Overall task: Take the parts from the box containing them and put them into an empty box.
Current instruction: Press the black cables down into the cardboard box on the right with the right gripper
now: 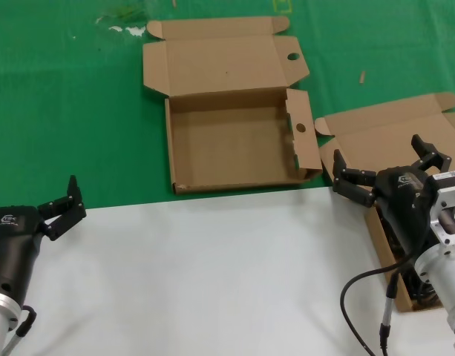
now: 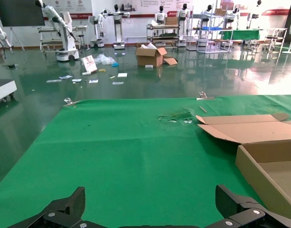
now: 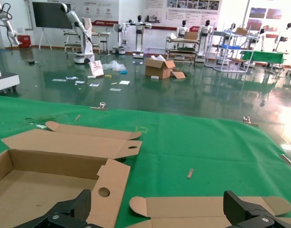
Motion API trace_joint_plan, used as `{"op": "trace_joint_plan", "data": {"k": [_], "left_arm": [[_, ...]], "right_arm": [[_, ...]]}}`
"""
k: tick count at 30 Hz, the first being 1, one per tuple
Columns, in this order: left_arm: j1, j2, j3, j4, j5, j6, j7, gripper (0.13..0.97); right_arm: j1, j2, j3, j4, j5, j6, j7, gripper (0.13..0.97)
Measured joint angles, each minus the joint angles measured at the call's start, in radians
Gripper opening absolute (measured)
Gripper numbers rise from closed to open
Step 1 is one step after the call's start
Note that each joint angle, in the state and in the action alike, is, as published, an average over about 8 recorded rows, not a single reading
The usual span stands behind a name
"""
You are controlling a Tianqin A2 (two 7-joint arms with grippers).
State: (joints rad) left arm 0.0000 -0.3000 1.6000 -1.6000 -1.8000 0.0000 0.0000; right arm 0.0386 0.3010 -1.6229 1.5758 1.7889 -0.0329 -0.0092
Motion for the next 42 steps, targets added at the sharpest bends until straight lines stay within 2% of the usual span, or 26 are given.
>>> {"op": "trace_joint_plan", "data": {"k": [33, 42], "left_arm": [[0.0, 0.0, 0.0, 0.0, 0.0, 0.0, 0.0, 0.966], [0.0, 0.0, 0.0, 0.0, 0.0, 0.0, 0.0, 0.935]], "right_arm": [[0.0, -0.001, 0.001, 0.0, 0.0, 0.0, 0.0, 0.966], [-0.011, -0.041, 0.054, 0.001, -0.016, -0.021, -0.053, 0.966]]}}
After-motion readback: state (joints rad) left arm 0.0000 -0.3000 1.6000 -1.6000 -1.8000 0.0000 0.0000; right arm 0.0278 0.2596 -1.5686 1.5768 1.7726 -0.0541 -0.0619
